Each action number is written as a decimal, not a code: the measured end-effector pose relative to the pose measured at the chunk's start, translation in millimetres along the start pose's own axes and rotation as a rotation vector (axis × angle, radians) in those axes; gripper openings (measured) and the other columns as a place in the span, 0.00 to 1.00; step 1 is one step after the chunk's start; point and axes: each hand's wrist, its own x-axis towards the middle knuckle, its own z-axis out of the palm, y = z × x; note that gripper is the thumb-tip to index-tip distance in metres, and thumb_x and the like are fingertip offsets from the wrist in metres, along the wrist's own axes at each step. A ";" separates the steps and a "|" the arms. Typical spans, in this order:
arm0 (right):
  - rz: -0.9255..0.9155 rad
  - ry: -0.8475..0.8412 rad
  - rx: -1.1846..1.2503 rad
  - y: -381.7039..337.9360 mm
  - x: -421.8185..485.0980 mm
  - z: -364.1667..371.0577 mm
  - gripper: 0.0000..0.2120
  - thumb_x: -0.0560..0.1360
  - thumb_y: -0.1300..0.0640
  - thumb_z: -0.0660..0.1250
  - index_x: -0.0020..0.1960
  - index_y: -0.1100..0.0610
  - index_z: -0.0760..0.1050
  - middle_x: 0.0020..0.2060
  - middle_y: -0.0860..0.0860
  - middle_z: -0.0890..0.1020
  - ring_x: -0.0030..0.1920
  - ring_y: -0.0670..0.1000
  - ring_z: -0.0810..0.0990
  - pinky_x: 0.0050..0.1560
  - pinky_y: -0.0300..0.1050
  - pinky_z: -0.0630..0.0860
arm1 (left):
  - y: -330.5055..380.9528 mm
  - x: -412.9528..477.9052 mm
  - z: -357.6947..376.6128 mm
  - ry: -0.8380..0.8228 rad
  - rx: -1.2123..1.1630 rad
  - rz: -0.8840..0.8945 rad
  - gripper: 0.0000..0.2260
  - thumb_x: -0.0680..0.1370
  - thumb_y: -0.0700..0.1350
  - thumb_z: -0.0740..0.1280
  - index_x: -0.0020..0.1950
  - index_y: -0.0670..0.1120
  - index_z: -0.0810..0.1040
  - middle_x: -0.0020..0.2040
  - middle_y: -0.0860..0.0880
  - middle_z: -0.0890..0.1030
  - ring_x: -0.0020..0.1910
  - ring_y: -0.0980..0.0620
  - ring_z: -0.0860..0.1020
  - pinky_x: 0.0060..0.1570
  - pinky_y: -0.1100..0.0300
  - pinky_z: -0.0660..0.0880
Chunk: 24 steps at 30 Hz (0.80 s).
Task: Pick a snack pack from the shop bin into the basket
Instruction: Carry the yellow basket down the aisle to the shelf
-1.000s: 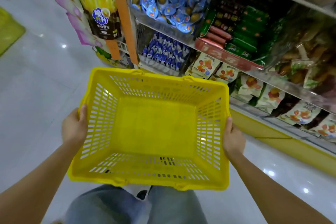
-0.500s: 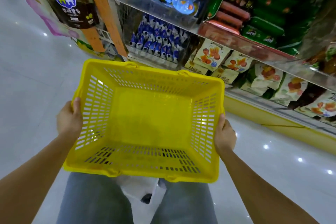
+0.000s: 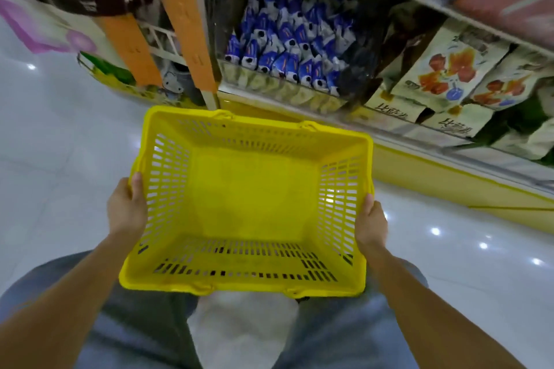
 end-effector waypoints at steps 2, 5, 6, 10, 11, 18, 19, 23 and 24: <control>0.018 -0.008 -0.013 6.7 11.6 24.8 0.25 0.82 0.47 0.46 0.56 0.67 0.70 0.55 0.66 0.76 0.55 0.65 0.74 0.47 0.51 0.66 | -18.0 15.6 19.2 -0.020 -0.002 0.010 0.18 0.82 0.49 0.52 0.47 0.34 0.71 0.46 0.30 0.75 0.48 0.35 0.73 0.44 0.50 0.64; 0.048 0.001 -0.026 17.7 29.3 59.0 0.26 0.82 0.47 0.45 0.58 0.67 0.70 0.57 0.67 0.75 0.57 0.66 0.73 0.52 0.53 0.68 | -42.3 33.5 48.2 -0.040 -0.010 0.024 0.18 0.82 0.49 0.52 0.45 0.36 0.70 0.44 0.32 0.75 0.46 0.36 0.73 0.42 0.51 0.63; 0.053 0.005 -0.030 21.4 34.6 69.1 0.26 0.82 0.47 0.45 0.59 0.67 0.70 0.58 0.67 0.75 0.58 0.66 0.73 0.53 0.54 0.68 | -48.7 38.1 57.2 -0.045 -0.013 0.032 0.18 0.82 0.49 0.52 0.44 0.36 0.70 0.43 0.31 0.74 0.45 0.36 0.73 0.42 0.50 0.63; 0.084 0.046 -0.039 36.1 52.6 104.2 0.26 0.82 0.47 0.44 0.60 0.67 0.69 0.60 0.67 0.74 0.60 0.67 0.71 0.57 0.56 0.67 | -68.3 51.1 88.5 -0.036 -0.022 0.066 0.17 0.83 0.47 0.52 0.44 0.35 0.69 0.43 0.30 0.74 0.44 0.35 0.73 0.41 0.49 0.63; 0.090 0.058 -0.038 39.5 56.4 111.7 0.26 0.82 0.47 0.44 0.60 0.67 0.69 0.60 0.67 0.74 0.60 0.68 0.71 0.57 0.56 0.67 | -72.5 52.8 95.1 -0.028 -0.015 0.075 0.18 0.83 0.47 0.52 0.44 0.35 0.70 0.44 0.30 0.75 0.44 0.34 0.73 0.41 0.48 0.64; 0.046 0.227 -0.082 62.3 70.6 144.2 0.25 0.82 0.47 0.44 0.57 0.64 0.71 0.55 0.66 0.77 0.56 0.67 0.74 0.53 0.57 0.68 | -89.8 64.7 120.9 0.040 0.091 0.147 0.19 0.83 0.48 0.51 0.48 0.34 0.71 0.48 0.28 0.76 0.49 0.31 0.74 0.45 0.44 0.68; 0.035 0.243 -0.088 64.7 73.0 146.1 0.25 0.82 0.47 0.44 0.57 0.64 0.71 0.55 0.66 0.77 0.55 0.67 0.74 0.53 0.57 0.69 | -89.8 67.2 122.9 0.049 0.104 0.158 0.19 0.83 0.48 0.51 0.48 0.34 0.71 0.48 0.28 0.75 0.49 0.30 0.74 0.46 0.44 0.68; 0.035 0.286 -0.128 68.9 79.9 150.4 0.26 0.81 0.46 0.44 0.57 0.63 0.72 0.54 0.65 0.77 0.54 0.68 0.75 0.52 0.57 0.69 | -89.8 71.9 127.3 0.086 0.142 0.186 0.19 0.83 0.48 0.50 0.50 0.33 0.71 0.50 0.27 0.75 0.51 0.29 0.74 0.47 0.43 0.68; 0.033 0.297 -0.132 69.6 80.7 150.9 0.25 0.81 0.46 0.44 0.57 0.63 0.72 0.54 0.66 0.78 0.54 0.68 0.75 0.52 0.57 0.69 | -90.4 72.1 127.9 0.090 0.147 0.195 0.19 0.83 0.48 0.50 0.50 0.33 0.71 0.50 0.27 0.75 0.51 0.29 0.74 0.47 0.43 0.68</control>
